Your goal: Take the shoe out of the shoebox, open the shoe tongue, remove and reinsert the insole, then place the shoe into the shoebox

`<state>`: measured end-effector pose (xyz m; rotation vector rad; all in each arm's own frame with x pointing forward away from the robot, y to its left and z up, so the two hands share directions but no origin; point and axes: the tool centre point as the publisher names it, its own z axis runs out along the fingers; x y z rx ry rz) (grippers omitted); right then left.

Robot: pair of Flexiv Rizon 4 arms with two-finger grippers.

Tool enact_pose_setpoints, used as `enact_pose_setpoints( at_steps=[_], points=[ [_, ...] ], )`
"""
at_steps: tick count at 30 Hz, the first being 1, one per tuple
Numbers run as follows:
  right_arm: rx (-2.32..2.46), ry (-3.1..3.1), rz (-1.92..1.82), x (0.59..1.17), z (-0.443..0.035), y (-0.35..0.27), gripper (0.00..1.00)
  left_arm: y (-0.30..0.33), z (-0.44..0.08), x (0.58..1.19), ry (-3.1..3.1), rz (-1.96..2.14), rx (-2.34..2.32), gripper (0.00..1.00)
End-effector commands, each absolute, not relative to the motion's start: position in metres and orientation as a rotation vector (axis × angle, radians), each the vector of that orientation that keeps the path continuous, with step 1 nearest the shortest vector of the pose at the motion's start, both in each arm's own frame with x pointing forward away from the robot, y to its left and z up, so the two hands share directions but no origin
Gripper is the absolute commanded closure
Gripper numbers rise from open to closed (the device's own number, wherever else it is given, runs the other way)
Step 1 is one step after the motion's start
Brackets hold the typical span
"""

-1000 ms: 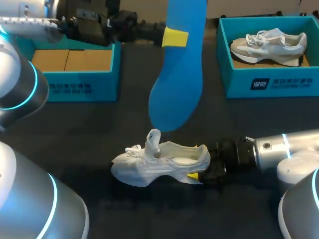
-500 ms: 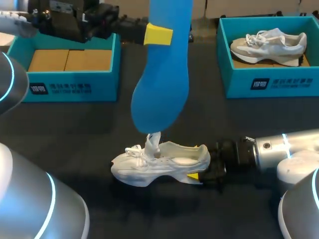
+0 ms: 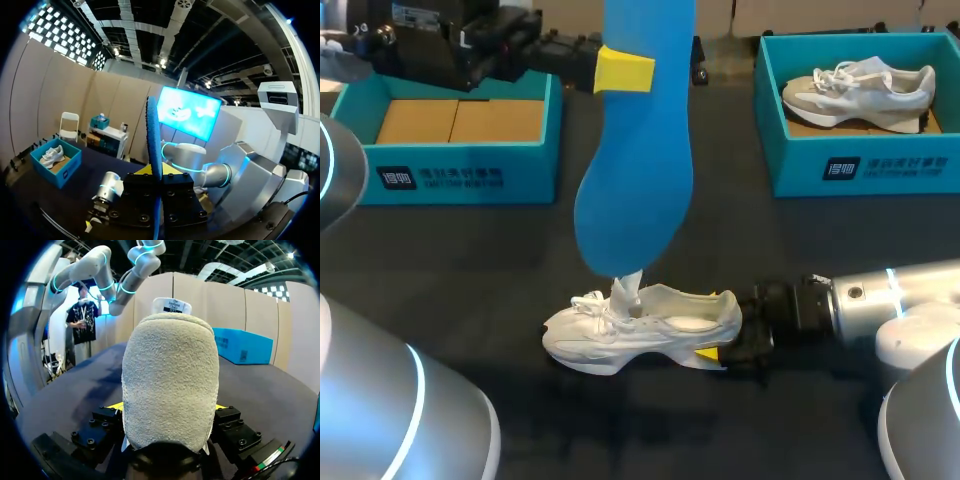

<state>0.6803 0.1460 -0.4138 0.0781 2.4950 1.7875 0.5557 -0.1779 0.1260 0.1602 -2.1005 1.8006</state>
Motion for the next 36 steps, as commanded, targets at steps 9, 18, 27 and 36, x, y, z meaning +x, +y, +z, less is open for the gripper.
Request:
enact_pose_setpoints(
  at_steps=[9, 18, 27, 36],
  points=[
    [0.053, 2.522, 1.722, 0.671, -0.407, 0.14, 0.0, -0.179, 0.128, 0.556, -2.105, 1.795, 0.16, 1.0],
    [0.031, 2.591, 1.601, 0.666, -0.384, 0.12, 0.0, -0.179, 0.128, 0.556, -2.105, 1.795, 0.16, 1.0],
    [0.084, 2.907, 1.253, 0.668, -0.36, 0.109, 0.0, -0.179, 0.128, 0.556, -2.105, 1.795, 0.16, 1.0],
    [0.201, 3.06, 0.89, 0.67, -0.343, 0.098, 0.0, -0.179, 0.128, 0.556, -2.105, 1.795, 0.16, 1.0]
  ],
)
